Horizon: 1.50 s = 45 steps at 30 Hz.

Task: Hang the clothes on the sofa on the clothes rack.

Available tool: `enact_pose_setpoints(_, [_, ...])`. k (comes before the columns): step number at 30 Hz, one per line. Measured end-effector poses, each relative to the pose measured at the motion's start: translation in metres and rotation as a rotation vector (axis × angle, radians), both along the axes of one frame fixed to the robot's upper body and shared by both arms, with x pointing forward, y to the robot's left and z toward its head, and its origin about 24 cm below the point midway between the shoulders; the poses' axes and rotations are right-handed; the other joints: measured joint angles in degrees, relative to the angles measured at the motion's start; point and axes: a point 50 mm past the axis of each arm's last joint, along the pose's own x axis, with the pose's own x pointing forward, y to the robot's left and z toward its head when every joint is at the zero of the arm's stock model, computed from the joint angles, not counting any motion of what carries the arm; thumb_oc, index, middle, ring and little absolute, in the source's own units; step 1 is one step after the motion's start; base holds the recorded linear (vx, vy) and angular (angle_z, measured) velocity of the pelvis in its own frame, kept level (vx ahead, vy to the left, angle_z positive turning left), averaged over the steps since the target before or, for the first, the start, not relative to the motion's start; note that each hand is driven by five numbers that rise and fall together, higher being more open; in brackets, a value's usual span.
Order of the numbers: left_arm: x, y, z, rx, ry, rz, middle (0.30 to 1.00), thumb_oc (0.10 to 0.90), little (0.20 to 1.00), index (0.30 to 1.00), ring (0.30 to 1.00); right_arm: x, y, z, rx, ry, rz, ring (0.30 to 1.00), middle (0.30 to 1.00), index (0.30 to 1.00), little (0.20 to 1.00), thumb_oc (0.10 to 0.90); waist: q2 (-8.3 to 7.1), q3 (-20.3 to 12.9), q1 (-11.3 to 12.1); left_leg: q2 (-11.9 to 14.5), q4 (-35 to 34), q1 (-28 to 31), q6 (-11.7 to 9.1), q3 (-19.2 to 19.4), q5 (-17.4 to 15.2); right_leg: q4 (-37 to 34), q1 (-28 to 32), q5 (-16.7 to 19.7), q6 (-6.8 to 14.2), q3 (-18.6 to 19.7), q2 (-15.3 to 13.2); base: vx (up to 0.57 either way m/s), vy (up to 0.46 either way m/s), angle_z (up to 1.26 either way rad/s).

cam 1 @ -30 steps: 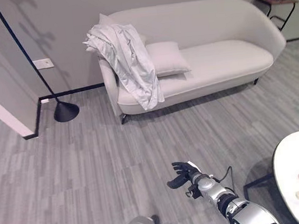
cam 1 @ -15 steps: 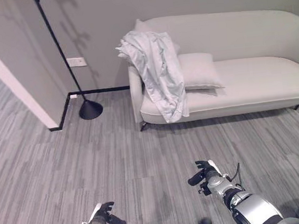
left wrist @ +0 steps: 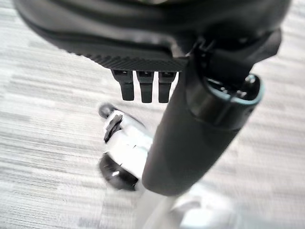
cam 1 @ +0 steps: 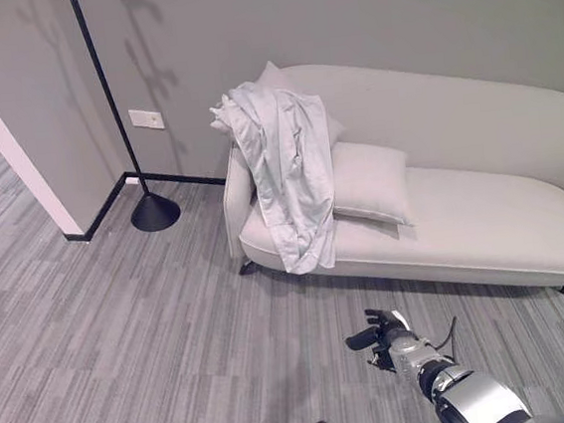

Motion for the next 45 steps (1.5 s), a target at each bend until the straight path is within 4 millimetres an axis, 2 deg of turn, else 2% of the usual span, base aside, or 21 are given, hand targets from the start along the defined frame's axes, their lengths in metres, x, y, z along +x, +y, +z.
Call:
enact_pose_setpoints(1, [0.023, -0.005, 0.001, 0.008, -0.061, -0.074, 0.900, 0.800, 0.900, 0.900, 0.900, 0.005, -0.011, 0.006, -0.051, -0.058, -0.034, 0.900, 0.900, 0.900, 0.900, 0.800, 0.18, 1.4, 0.6, -0.9, 12.0, -7.2, 0.0, 1.0, 1.6, 0.0, 0.4, -0.7, -0.7, -1.1, -0.4, 0.07, -0.167, 0.34])
enact_pose_setpoints(4, [0.078, -0.013, 0.008, 0.045, -0.188, -0.275, 0.900, 0.800, 0.900, 0.900, 0.900, 0.017, -0.031, 0.019, -0.173, -0.099, -0.055, 0.900, 0.900, 0.900, 0.900, 0.800, -0.82, 6.6, 2.3, 2.1, 23.5, -22.1, 5.7, 11.0, 6.3, -0.3, 1.5, -1.9, -1.9, -3.6, -2.9, 0.11, -0.060, 0.63])
enact_pose_setpoints(7, [0.103, -0.020, 0.013, 0.051, -0.243, -0.365, 0.900, 0.800, 0.900, 0.900, 0.900, 0.033, -0.036, 0.033, -0.250, -0.123, -0.008, 0.900, 0.900, 0.900, 0.900, 0.800, -0.97, 10.7, 2.9, -2.5, 1.3, -28.0, 3.7, 17.9, 8.5, -0.3, 2.4, -5.0, 3.0, -3.6, -7.0, 0.40, 0.120, 0.18])
enact_pose_setpoints(9, [0.091, -0.023, 0.009, 0.037, -0.207, -0.312, 0.900, 0.800, 0.900, 0.900, 0.900, 0.025, -0.041, 0.027, -0.262, -0.096, -0.004, 0.900, 0.900, 0.900, 0.900, 0.800, 2.47, 9.4, 2.7, -6.2, -15.9, -25.6, 2.6, 19.1, 9.9, -0.3, 3.8, -5.6, 4.5, -4.7, -6.4, 0.55, 0.175, -0.05])
enact_pose_setpoints(10, [0.075, -0.033, 0.003, 0.009, -0.147, -0.263, 0.900, 0.800, 0.900, 0.900, 0.900, 0.009, -0.056, 0.018, -0.294, -0.008, -0.030, 0.900, 0.900, 0.900, 0.900, 0.800, 8.23, 6.0, 4.2, -3.3, -25.7, -24.6, 0.5, 18.1, 8.0, 5.5, 2.6, -8.4, 2.7, -5.6, -1.6, 0.41, 0.116, -0.06])
enact_pose_setpoints(11, [0.076, -0.029, 0.003, 0.017, -0.144, -0.264, 0.900, 0.800, 0.900, 0.900, 0.900, 0.004, -0.057, 0.015, -0.280, 0.019, -0.056, 0.900, 0.900, 0.900, 0.900, 0.800, 9.35, 5.4, 5.4, -2.8, -26.1, -25.1, 1.4, 16.5, 14.1, 9.0, 2.0, -9.5, 2.6, -5.1, -1.4, 0.47, 0.169, 0.01])
enact_pose_setpoints(12, [0.085, -0.017, 0.008, 0.050, -0.170, -0.273, 0.900, 0.800, 0.900, 0.900, 0.900, -0.006, -0.046, 0.005, -0.246, 0.060, -0.047, 0.900, 0.900, 0.900, 0.900, 0.800, 7.09, 6.2, 6.3, -2.7, -23.8, -26.9, -0.6, 16.5, 15.2, 8.2, 2.2, -11.2, 3.3, -5.4, -1.4, 0.33, 0.146, 0.07])
enact_pose_setpoints(14, [0.084, -0.003, 0.011, 0.083, -0.158, -0.260, 0.900, 0.800, 0.900, 0.900, 0.900, -0.016, -0.029, -0.006, -0.192, 0.116, -0.041, 0.900, 0.900, 0.900, 0.900, 0.800, 2.69, 6.9, 7.6, -4.6, -24.1, -26.4, 1.4, 16.3, 16.1, 6.5, 2.6, -11.2, 3.3, -5.1, -3.3, 0.26, 0.103, -0.01])
enact_pose_setpoints(16, [0.048, -0.005, 0.003, 0.062, -0.059, -0.217, 0.900, 0.800, 0.900, 0.900, 0.900, -0.038, -0.025, -0.019, -0.168, 0.179, -0.056, 0.900, 0.900, 0.900, 0.900, 0.800, 2.98, 5.7, 8.2, -5.2, -25.3, -22.1, 2.8, 16.6, 19.0, 5.5, 5.7, -11.2, 5.9, -3.4, -3.9, 0.47, 0.170, -0.15])
enact_pose_setpoints(20, [0.025, 0.002, 0.002, 0.066, 0.001, -0.169, 0.900, 0.800, 0.900, 0.900, 0.900, -0.068, -0.016, -0.035, -0.140, 0.288, -0.057, 0.900, 0.900, 0.900, 0.900, 0.800, -1.82, 2.3, 9.9, -11.7, -24.2, -18.5, 6.6, 17.8, 16.0, 3.4, 10.4, -13.9, 8.9, -2.5, -9.9, 0.37, 0.207, 0.11])
enact_pose_setpoints(24, [0.041, 0.008, 0.005, 0.089, -0.034, -0.228, 0.900, 0.800, 0.900, 0.900, 0.900, -0.061, -0.015, -0.032, -0.137, 0.266, -0.040, 0.900, 0.900, 0.900, 0.900, 0.800, -3.22, 0.8, 9.8, -13.6, -24.8, -14.2, 11.8, 18.9, 14.3, 14.5, 9.7, -15.3, 13.2, -1.7, -13.2, 0.26, 0.286, -0.08])
enact_pose_setpoints(26, [0.053, 0.004, 0.006, 0.083, -0.063, -0.332, 0.900, 0.800, 0.900, 0.900, 0.900, -0.050, -0.016, -0.027, -0.147, 0.227, -0.014, 0.900, 0.900, 0.900, 0.900, 0.800, -0.55, 1.4, 8.0, -12.1, -28.0, -9.1, 13.5, 17.7, 14.9, 35.0, 2.8, -15.4, 15.7, -1.5, -15.7, 0.21, 0.213, 0.11])
enact_pose_setpoints(27, [0.060, 0.005, 0.008, 0.093, -0.093, -0.352, 0.900, 0.800, 0.900, 0.900, 0.900, -0.053, -0.016, -0.028, -0.148, 0.243, -0.011, 0.900, 0.900, 0.900, 0.900, 0.800, -0.84, 1.0, 7.9, -12.1, -28.2, -8.2, 13.2, 17.4, 14.8, 37.1, 1.7, -15.3, 16.1, -1.4, -16.2, 0.24, 0.221, 0.39])
enact_pose_setpoints(28, [0.081, 0.008, 0.014, 0.113, -0.159, -0.401, 0.900, 0.800, 0.900, 0.900, 0.900, -0.057, -0.014, -0.030, -0.146, 0.266, -0.001, 0.900, 0.900, 0.900, 0.900, 0.800, -2.04, 0.8, 7.2, -13.3, -26.2, -7.8, 14.7, 16.4, 12.8, 41.6, -0.2, -11.7, 18.5, -0.2, -17.9, 0.16, 0.080, 0.47])
enact_pose_setpoints(30, [0.095, 0.007, 0.017, 0.124, -0.172, -0.503, 0.900, 0.800, 0.900, 0.900, 0.900, -0.062, -0.014, -0.033, -0.135, 0.282, 0.004, 0.900, 0.900, 0.900, 0.900, 0.800, -1.79, 1.0, 6.0, -13.5, -25.0, -4.4, 17.3, 13.1, 10.5, 48.1, -1.1, -7.6, 18.0, -0.5, -19.4, 0.25, 0.014, 0.58])
enact_pose_setpoints(32, [0.103, 0.002, 0.018, 0.118, -0.184, -0.539, 0.900, 0.800, 0.900, 0.900, 0.900, -0.060, -0.017, -0.031, -0.136, 0.278, 0.002, 0.900, 0.900, 0.900, 0.900, 0.800, -1.11, 1.2, 4.0, -13.0, -25.1, -4.0, 16.9, 10.7, 11.3, 41.7, -1.1, -9.2, 15.4, -2.1, -19.0, 0.20, -0.103, 0.71])
enact_pose_setpoints(35, [0.117, -0.013, 0.019, 0.082, -0.225, -0.556, 0.900, 0.800, 0.900, 0.900, 0.900, -0.059, -0.030, -0.029, -0.141, 0.265, -0.031, 0.900, 0.900, 0.900, 0.900, 0.800, 0.72, 2.2, 3.0, -12.5, -25.3, -2.9, 15.9, 8.3, 10.4, 32.6, -3.9, -9.4, 15.4, -1.8, -17.6, 0.28, -0.271, 0.47])
enact_pose_setpoints(36, [0.119, -0.018, 0.018, 0.072, -0.232, -0.569, 0.900, 0.800, 0.900, 0.900, 0.900, -0.054, -0.036, -0.026, -0.122, 0.240, -0.073, 0.900, 0.900, 0.900, 0.900, 0.800, 1.36, 2.9, 2.3, -12.2, -25.5, -2.8, 15.1, 6.2, 9.9, 19.2, -2.7, -8.9, 15.6, 1.4, -14.8, 0.15, -0.105, 0.55])
enact_pose_setpoints(38, [0.120, -0.020, 0.018, 0.066, -0.230, -0.585, 0.900, 0.800, 0.900, 0.900, 0.900, -0.051, -0.045, -0.022, -0.104, 0.223, -0.134, 0.900, 0.900, 0.900, 0.900, 0.800, 1.24, 3.7, 1.4, -12.6, -26.0, -3.0, 15.0, 4.5, 10.2, 9.6, -3.0, -7.7, 17.4, 4.3, -13.2, 0.20, -0.100, 0.66])
enact_pose_setpoints(42, [0.084, -0.008, 0.010, 0.070, -0.116, -0.577, 0.900, 0.800, 0.900, 0.900, 0.900, -0.057, -0.057, -0.022, -0.047, 0.218, -0.264, 0.900, 0.900, 0.900, 0.900, 0.800, -1.35, 4.6, -0.2, -14.9, -27.7, -0.6, 13.3, 0.3, 9.2, 5.9, -5.6, -2.4, 16.3, 5.9, -13.2, 0.24, -0.155, 0.65])
enact_pose_setpoints(45, [0.055, 0.007, 0.008, 0.080, -0.065, -0.442, 0.900, 0.800, 0.900, 0.900, 0.900, -0.068, -0.065, -0.025, 0.025, 0.213, -0.419, 0.900, 0.900, 0.900, 0.900, 0.800, -3.43, 4.2, 0.2, -14.8, -28.2, -0.3, 10.6, -2.9, 7.5, 0.0, -2.9, 3.7, 10.2, 5.6, -11.4, 0.12, -0.113, 0.58])
